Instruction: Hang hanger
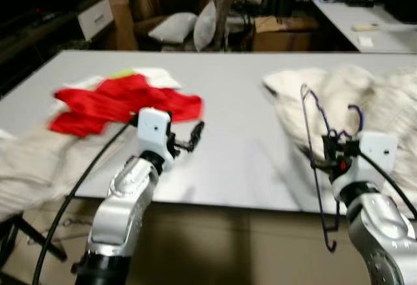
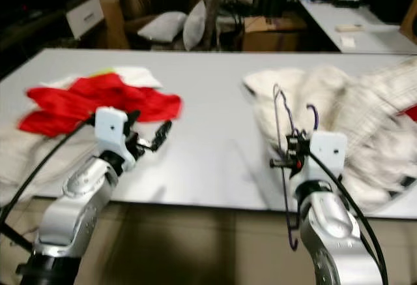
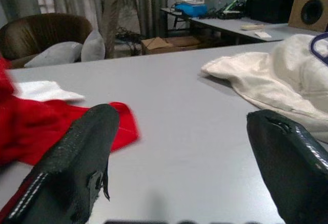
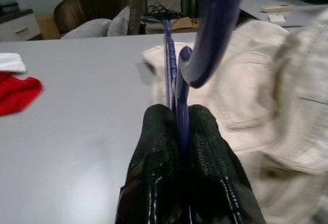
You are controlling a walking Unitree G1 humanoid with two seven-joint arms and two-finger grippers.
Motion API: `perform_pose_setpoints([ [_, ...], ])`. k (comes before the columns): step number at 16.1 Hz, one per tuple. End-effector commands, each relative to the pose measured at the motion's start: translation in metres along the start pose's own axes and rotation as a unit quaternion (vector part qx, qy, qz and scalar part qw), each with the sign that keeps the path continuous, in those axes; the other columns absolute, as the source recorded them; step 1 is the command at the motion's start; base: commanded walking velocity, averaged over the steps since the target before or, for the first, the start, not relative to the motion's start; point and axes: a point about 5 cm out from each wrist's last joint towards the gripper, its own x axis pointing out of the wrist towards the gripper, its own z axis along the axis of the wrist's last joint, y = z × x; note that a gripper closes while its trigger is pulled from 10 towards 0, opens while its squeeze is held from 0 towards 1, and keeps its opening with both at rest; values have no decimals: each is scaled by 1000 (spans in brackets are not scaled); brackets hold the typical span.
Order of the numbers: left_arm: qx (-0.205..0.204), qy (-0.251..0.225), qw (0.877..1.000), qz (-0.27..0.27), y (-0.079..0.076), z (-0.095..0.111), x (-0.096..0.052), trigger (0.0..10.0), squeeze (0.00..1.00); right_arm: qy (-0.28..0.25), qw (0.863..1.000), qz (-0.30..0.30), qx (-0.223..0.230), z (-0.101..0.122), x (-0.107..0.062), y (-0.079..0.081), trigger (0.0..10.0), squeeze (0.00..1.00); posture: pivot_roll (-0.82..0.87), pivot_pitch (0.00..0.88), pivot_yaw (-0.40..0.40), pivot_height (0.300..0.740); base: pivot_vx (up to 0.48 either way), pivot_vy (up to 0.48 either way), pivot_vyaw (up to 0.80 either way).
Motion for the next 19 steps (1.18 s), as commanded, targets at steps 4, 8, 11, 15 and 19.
perform_pose_setpoints([
  [4,0,-14,1000,-9,-5,8,6,10000,1000,-19,1000,0,1,7,-1,-3,10000,0,-106,0,87,740,0,-364,0],
  [8,-1,-31,1000,-5,-6,14,9,10000,1000,-66,997,29,11,24,0,4,10000,0,-115,0,75,740,0,-359,0],
  [11,-14,-48,999,-4,-7,22,13,10000,969,-124,991,46,9,45,0,7,10000,0,-138,0,70,740,0,0,0],
  [15,-11,-45,998,-30,-13,20,14,10000,20,-109,994,15,0,38,-3,-2,10000,0,-145,0,87,740,0,0,0],
  [19,-13,-48,998,-28,-13,18,16,10000,0,-91,996,0,7,32,-2,-7,10000,0,-160,0,79,740,0,480,-775],
])
